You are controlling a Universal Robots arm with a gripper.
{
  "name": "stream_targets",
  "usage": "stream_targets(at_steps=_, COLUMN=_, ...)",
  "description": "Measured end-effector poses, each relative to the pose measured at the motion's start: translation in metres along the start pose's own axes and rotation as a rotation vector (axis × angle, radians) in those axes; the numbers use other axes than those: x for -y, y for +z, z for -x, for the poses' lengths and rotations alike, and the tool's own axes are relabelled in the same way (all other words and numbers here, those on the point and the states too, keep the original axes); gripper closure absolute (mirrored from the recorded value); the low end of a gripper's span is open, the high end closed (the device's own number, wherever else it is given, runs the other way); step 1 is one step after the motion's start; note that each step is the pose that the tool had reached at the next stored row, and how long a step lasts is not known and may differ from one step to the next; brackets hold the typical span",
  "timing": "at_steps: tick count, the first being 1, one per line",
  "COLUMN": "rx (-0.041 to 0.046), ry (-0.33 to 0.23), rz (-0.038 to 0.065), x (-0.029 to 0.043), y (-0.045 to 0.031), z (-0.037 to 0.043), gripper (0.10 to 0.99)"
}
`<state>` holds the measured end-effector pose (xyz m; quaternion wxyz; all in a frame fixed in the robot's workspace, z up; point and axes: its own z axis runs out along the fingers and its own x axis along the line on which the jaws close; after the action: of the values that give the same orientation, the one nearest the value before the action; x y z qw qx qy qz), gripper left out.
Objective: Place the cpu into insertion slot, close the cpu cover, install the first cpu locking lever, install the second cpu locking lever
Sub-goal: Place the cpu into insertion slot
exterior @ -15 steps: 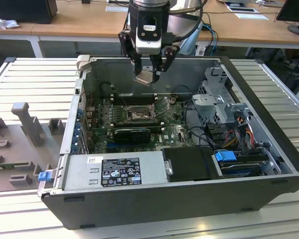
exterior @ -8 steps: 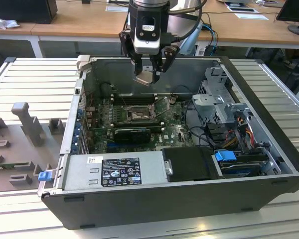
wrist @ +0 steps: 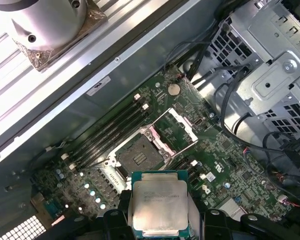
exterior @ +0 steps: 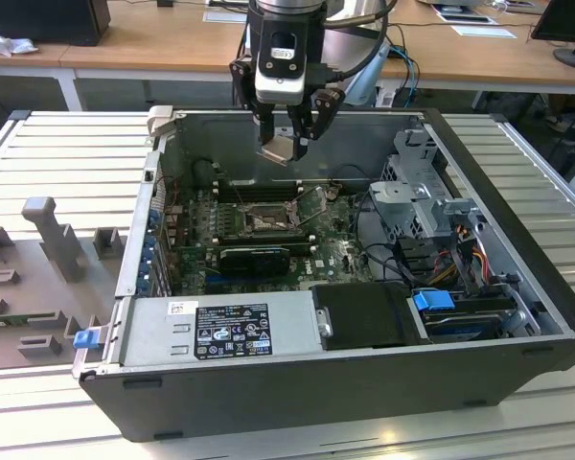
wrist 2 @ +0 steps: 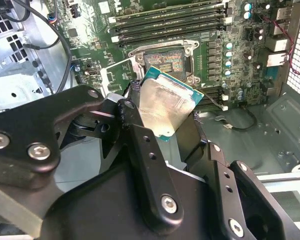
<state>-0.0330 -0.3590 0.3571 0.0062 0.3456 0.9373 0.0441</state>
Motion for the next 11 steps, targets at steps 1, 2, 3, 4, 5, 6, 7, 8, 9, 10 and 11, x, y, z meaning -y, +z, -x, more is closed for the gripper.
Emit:
stream_targets(at_steps=1, rx=0.0003, ry=0.003, rz=0.000, x=0.0000, y=0.0000, z=0.0000, gripper=0.553)
stream_targets(at_steps=2, rx=0.0007, ry=0.007, rz=0.000, x=0.0000, y=0.0000, z=0.0000, gripper=0.553)
stream_targets(at_steps=3, rx=0.0009, ry=0.010, rz=0.000, x=0.0000, y=0.0000, z=0.0000, gripper=0.553)
stream_targets(at_steps=4, rx=0.0012, ry=0.014, rz=0.000, x=0.0000, y=0.0000, z=0.0000, gripper=0.553)
stream_targets(at_steps=5, rx=0.0015, ry=0.017, rz=0.000, x=0.0000, y=0.0000, z=0.0000, gripper=0.553)
stream_targets(at_steps=6, rx=0.0017, ry=0.020, rz=0.000, x=0.0000, y=0.0000, z=0.0000, gripper=0.553)
stream_targets(at_steps=7, rx=0.0020, ry=0.023, rz=0.000, x=0.0000, y=0.0000, z=0.0000, gripper=0.553)
stream_targets(at_steps=8, rx=0.0023, ry=0.026, rz=0.001, x=0.0000, y=0.0001, z=0.0000, gripper=0.553)
stream_targets(at_steps=9, rx=0.0027, ry=0.031, rz=0.001, x=0.0000, y=0.0001, z=0.0000, gripper=0.553)
stream_targets(at_steps=10, rx=0.0029, ry=0.033, rz=0.001, x=0.0000, y=0.0001, z=0.0000, gripper=0.553)
stream_targets(at_steps=11, rx=0.0032, ry=0.037, rz=0.001, x=0.0000, y=0.0001, z=0.0000, gripper=0.553)
